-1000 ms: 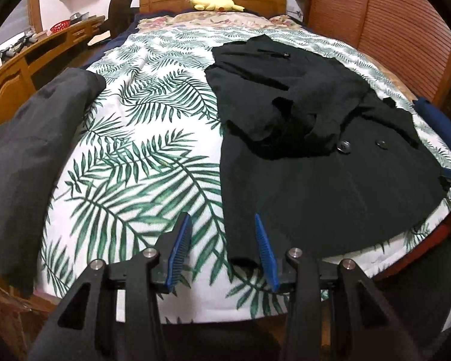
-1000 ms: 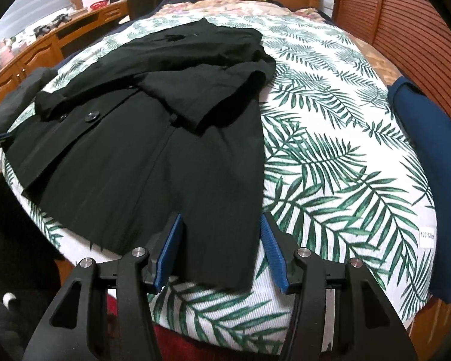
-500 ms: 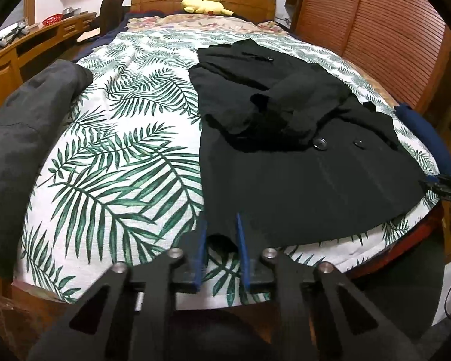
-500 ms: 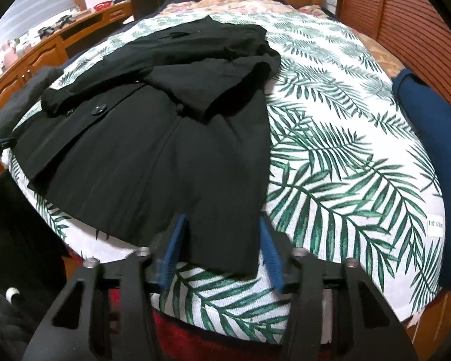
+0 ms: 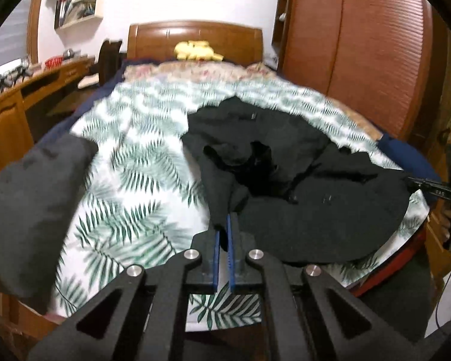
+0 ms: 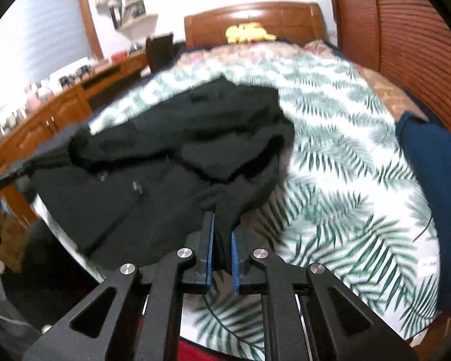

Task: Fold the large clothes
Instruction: 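Lift the hem with both grippers and fold it toward the collar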

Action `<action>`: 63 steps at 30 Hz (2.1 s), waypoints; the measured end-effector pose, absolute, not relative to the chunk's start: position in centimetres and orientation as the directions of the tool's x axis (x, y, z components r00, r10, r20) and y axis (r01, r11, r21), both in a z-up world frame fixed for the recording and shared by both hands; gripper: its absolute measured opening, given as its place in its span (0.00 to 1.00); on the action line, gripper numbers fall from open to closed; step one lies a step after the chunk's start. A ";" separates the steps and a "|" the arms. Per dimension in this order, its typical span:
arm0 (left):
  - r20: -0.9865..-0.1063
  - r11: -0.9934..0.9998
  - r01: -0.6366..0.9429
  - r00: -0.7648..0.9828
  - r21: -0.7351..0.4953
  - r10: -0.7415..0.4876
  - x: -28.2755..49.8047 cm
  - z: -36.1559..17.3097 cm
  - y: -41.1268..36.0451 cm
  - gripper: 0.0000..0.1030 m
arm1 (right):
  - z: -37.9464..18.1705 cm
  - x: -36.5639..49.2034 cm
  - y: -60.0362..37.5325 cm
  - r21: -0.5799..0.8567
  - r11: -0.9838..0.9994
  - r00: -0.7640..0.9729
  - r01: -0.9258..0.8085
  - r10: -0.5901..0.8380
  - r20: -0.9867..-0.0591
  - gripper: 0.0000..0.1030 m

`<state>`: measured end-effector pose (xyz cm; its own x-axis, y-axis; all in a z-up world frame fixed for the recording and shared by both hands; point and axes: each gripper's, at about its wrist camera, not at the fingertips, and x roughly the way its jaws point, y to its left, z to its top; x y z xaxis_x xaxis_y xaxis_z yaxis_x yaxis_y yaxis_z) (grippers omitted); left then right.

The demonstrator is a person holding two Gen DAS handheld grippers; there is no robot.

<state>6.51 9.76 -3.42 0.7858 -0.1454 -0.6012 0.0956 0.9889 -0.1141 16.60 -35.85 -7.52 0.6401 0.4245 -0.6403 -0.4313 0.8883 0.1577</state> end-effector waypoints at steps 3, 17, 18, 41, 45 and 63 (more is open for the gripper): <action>-0.557 0.990 0.107 0.818 -0.097 -0.143 5.4 -1.1 9.5 0.01 | -4.7 16.0 -36.0 0.179 0.879 0.671 -0.442 0.456 -0.585 0.06; -0.408 0.989 0.113 0.902 -0.093 -0.141 -5.5 5.0 11.2 0.02 | 3.2 8.1 -37.9 0.210 0.837 0.721 -0.505 0.544 -0.429 0.06; -0.402 0.989 0.114 0.905 -0.094 -0.143 -6.2 5.2 11.2 0.02 | 3.4 7.5 -38.1 0.210 0.835 0.721 -0.509 0.547 -0.426 0.06; -0.508 0.999 0.037 0.860 -0.014 -0.039 8.5 2.2 13.3 0.02 | -1.7 20.7 -34.1 0.110 0.893 0.740 -0.436 0.426 -0.520 0.06; -0.517 1.000 0.021 0.856 0.005 -0.015 12.9 1.2 13.5 0.02 | -4.8 26.8 -32.5 0.090 0.901 0.717 -0.424 0.395 -0.574 0.06; -0.463 0.997 -0.051 0.886 -0.051 0.022 28.4 0.6 14.7 0.02 | -6.7 46.3 -28.4 -0.022 0.957 0.752 -0.290 0.214 -0.624 0.07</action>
